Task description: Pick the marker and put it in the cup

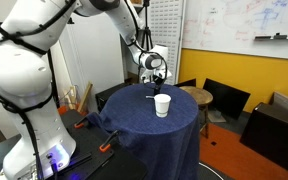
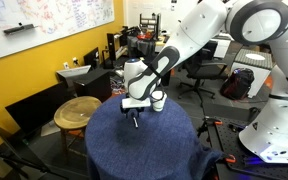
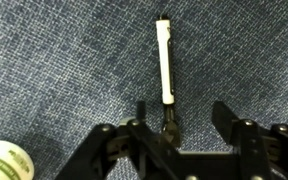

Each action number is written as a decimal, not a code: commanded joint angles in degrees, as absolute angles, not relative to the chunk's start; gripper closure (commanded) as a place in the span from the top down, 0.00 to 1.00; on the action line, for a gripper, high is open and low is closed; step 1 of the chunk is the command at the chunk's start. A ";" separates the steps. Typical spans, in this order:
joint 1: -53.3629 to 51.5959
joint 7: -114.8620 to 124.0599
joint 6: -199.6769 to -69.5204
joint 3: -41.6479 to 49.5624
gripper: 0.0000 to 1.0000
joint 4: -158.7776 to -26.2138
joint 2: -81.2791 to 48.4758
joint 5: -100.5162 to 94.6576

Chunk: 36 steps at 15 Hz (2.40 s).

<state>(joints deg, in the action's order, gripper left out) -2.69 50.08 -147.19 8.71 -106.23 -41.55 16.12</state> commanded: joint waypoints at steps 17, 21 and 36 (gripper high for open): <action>-3.79 55.08 -142.70 9.99 0.03 -102.40 -42.67 13.97; -5.17 56.49 -145.78 10.83 0.03 -105.39 -39.77 12.03; -20.04 77.10 -159.91 26.20 0.03 -125.16 -21.44 -13.00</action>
